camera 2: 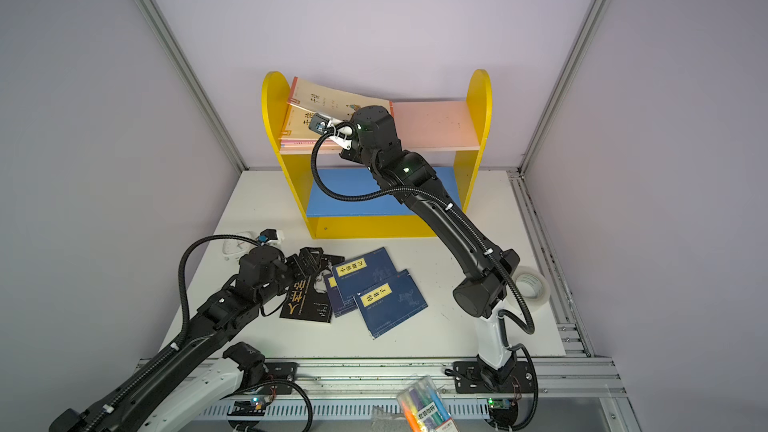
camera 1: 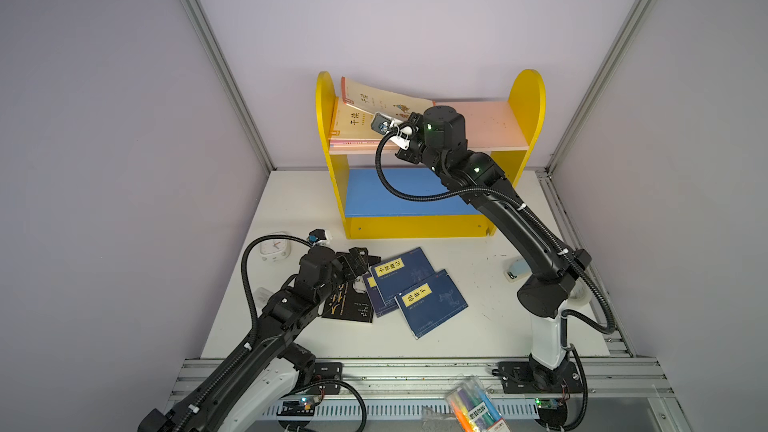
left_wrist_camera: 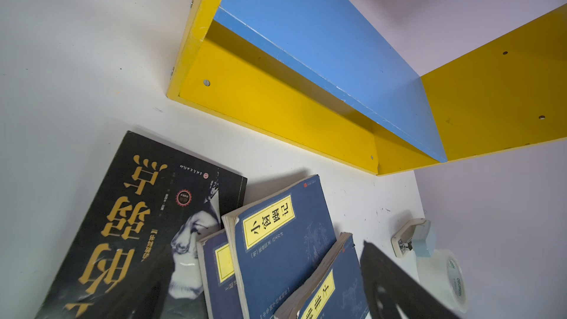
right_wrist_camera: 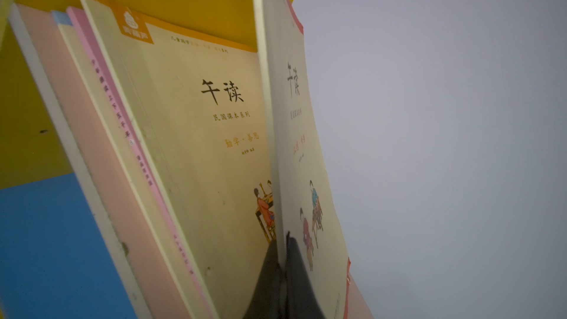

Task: Stacking books/files
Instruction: Place the book on the bookshelf, then move the book to the bookshelf.

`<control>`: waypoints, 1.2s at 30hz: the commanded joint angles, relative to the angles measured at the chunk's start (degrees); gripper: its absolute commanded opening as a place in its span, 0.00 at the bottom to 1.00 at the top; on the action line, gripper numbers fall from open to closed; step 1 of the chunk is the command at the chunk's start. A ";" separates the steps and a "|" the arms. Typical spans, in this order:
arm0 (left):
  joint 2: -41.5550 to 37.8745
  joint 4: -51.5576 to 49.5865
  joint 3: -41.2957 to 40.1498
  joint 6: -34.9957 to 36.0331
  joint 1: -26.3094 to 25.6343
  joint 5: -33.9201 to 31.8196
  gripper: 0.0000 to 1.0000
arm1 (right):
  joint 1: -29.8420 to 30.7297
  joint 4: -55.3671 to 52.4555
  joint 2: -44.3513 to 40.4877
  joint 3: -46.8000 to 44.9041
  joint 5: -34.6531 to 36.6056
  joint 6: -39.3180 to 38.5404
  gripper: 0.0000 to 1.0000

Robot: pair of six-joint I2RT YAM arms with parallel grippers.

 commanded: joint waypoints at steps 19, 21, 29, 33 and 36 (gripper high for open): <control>0.47 3.05 -0.45 -0.12 0.08 -0.05 0.97 | 0.07 -3.30 -0.95 0.24 -7.24 3.26 0.48; 0.95 3.31 -0.42 -0.07 0.06 0.06 0.97 | 0.07 -4.29 -1.52 0.23 -8.73 4.71 0.52; 1.62 4.37 -0.75 -0.10 0.02 0.65 0.97 | -1.12 -11.94 -3.26 6.29 -11.54 19.53 0.82; 1.79 4.94 -0.70 -0.05 -0.01 0.84 0.97 | -3.00 -14.21 -5.22 7.37 -9.70 28.82 0.96; 2.06 4.97 -0.52 0.02 0.06 0.95 0.97 | -5.77 -16.18 -6.74 7.36 -10.08 37.22 0.98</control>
